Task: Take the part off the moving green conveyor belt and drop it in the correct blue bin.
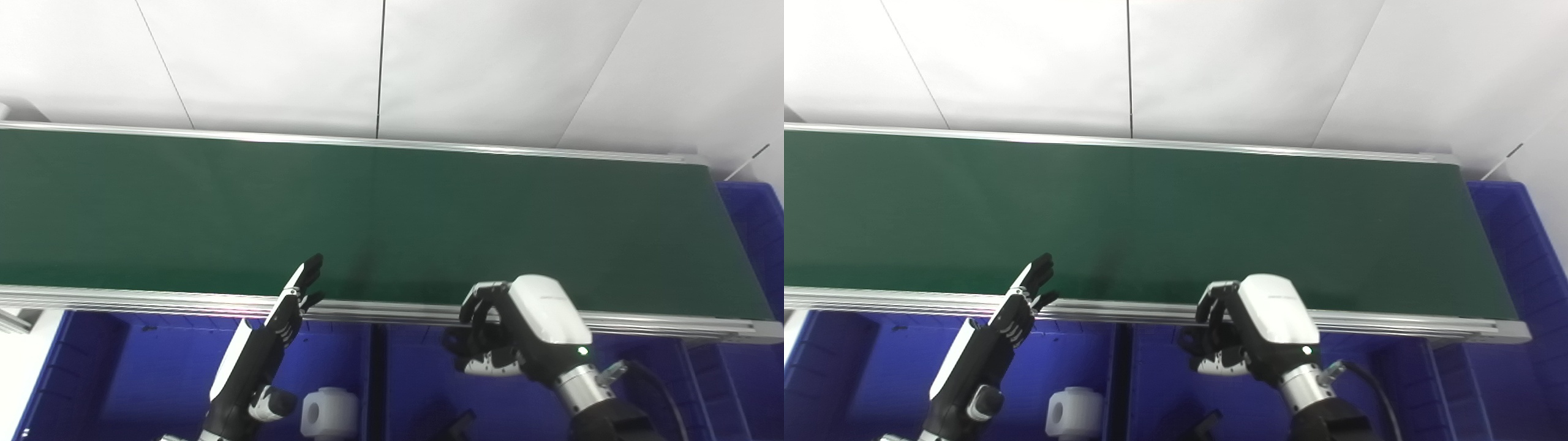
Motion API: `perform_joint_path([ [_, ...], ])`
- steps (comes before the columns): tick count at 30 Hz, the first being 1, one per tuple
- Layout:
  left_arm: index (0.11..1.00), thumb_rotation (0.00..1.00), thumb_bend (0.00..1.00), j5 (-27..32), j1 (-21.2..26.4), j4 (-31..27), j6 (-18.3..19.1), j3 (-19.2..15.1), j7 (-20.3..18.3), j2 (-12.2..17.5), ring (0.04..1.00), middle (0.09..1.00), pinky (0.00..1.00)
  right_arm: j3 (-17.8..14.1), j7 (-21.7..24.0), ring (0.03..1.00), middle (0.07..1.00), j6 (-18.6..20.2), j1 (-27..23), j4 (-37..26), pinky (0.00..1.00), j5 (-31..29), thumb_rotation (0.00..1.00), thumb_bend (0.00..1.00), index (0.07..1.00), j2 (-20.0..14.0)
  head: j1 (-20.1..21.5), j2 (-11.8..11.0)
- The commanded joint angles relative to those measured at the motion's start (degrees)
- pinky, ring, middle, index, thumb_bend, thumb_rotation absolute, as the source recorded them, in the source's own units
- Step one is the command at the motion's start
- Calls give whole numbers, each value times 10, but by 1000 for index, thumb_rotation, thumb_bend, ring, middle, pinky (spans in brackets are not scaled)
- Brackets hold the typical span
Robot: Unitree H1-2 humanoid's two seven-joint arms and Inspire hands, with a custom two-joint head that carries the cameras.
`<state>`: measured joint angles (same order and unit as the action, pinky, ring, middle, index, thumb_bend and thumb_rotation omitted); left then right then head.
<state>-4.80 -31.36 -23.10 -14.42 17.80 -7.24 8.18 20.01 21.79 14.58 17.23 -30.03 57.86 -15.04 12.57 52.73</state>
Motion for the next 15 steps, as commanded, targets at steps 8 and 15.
perform_joint_path([
  [8,1000,960,1000,4,0,-36,15,-3,-8,-4,1000,1000,911,18,-5,202,469,-15,-16,47,142,34,3,522,486,-7,-8,22],
  [15,1000,965,1000,2,2,-28,13,-6,-10,-5,998,1000,905,34,194,470,594,43,-41,59,356,146,309,645,590,-15,-8,24],
])
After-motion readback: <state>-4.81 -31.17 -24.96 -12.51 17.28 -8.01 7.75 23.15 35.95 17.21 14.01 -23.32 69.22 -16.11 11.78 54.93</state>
